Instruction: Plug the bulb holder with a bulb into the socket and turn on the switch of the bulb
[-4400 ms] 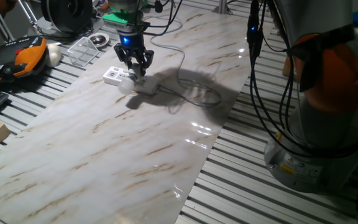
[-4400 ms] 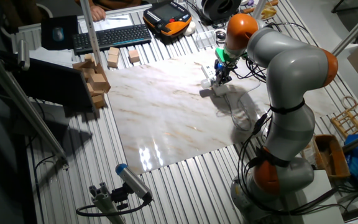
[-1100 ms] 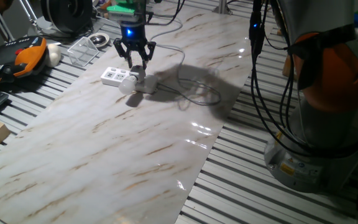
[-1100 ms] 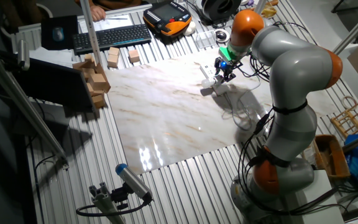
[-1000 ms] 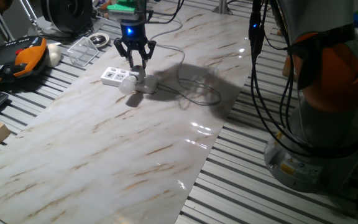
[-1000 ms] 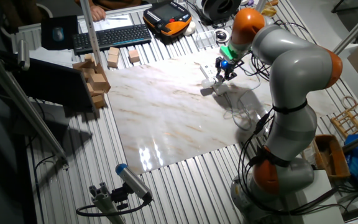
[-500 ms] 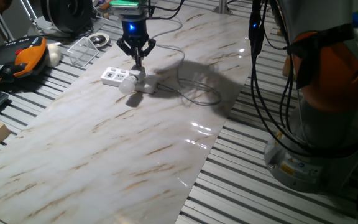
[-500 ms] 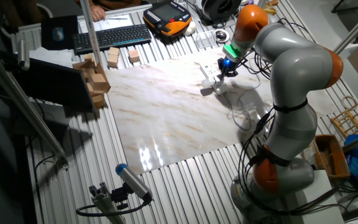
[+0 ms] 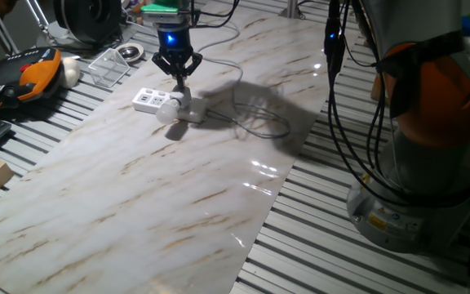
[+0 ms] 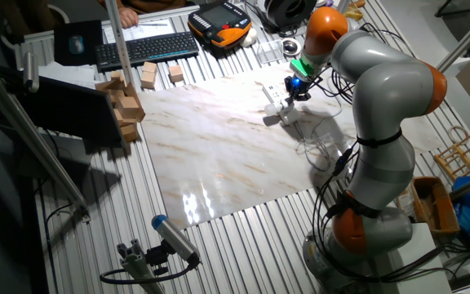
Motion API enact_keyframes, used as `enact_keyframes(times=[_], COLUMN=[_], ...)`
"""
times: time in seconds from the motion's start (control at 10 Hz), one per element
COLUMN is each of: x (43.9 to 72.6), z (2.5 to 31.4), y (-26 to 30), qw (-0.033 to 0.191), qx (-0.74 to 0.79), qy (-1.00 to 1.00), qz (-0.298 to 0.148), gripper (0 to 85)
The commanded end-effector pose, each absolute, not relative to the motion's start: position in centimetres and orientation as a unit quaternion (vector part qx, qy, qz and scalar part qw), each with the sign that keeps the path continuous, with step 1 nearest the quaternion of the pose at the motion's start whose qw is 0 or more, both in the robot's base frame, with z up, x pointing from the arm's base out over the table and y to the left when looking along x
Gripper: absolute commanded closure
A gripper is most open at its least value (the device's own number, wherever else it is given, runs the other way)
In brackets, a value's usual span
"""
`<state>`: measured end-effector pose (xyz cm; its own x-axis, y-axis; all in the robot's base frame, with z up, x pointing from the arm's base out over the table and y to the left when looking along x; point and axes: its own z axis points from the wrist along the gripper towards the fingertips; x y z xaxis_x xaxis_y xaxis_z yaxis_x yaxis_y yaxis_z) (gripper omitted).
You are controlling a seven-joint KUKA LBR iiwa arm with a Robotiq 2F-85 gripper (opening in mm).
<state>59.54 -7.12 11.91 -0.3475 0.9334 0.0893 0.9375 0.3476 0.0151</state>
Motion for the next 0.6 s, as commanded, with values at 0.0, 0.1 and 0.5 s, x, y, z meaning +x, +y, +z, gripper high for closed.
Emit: enact_keyframes(times=[0.0, 0.1, 0.5], x=[59.54, 59.49, 59.35], z=[11.81, 11.71, 11.39], y=[-7.18, -7.3, -7.43], qw=[0.033, 0.034, 0.035], qx=[-0.57, -0.57, -0.568], qy=[-0.82, -0.821, -0.821], qz=[-0.032, -0.034, -0.036], gripper=[85.0, 85.0, 85.0])
